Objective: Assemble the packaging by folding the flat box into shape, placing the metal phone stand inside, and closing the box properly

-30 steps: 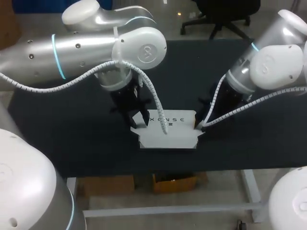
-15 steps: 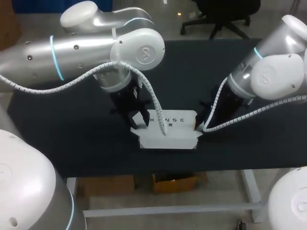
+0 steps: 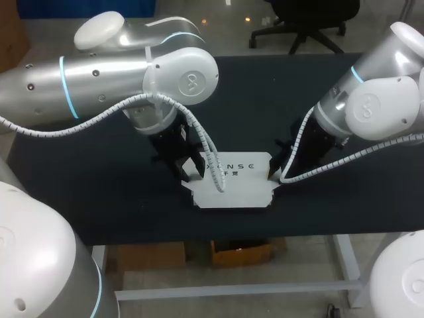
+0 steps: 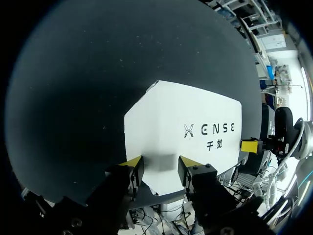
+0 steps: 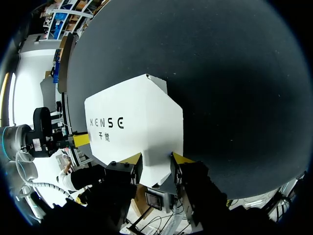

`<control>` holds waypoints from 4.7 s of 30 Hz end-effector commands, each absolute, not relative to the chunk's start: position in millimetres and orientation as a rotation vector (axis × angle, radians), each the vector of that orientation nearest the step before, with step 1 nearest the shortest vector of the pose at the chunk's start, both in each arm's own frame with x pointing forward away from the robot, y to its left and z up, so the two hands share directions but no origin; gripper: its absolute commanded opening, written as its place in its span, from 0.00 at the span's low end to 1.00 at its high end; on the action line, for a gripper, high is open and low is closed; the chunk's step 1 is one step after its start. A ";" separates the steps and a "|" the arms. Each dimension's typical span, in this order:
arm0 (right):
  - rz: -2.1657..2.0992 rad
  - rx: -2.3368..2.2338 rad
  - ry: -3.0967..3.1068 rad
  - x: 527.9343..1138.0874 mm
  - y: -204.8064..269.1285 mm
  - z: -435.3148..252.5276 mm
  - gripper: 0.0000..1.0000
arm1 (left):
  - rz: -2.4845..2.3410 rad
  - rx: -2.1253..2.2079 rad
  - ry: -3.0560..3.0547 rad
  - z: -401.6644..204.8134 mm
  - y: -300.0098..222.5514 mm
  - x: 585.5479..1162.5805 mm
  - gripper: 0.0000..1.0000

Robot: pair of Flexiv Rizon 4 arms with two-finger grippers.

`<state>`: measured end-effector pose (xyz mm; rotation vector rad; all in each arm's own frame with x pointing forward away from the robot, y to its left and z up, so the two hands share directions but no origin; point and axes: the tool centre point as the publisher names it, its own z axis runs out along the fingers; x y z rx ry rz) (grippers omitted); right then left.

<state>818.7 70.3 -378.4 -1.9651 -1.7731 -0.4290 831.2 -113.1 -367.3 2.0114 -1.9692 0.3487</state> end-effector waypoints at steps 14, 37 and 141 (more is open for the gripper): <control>-0.478 -1.992 -1.784 817.7 73.5 -384.2 0.35 | 0.388 2.002 -1.954 -372.3 -111.7 826.0 0.47; -0.564 -1.981 -1.826 818.9 76.5 -391.7 0.37 | 0.377 1.985 -1.959 -374.9 -118.4 826.8 0.47; -0.757 -1.910 -1.778 825.4 69.3 -396.0 0.35 | 0.519 1.977 -1.961 -385.8 -117.3 823.8 0.51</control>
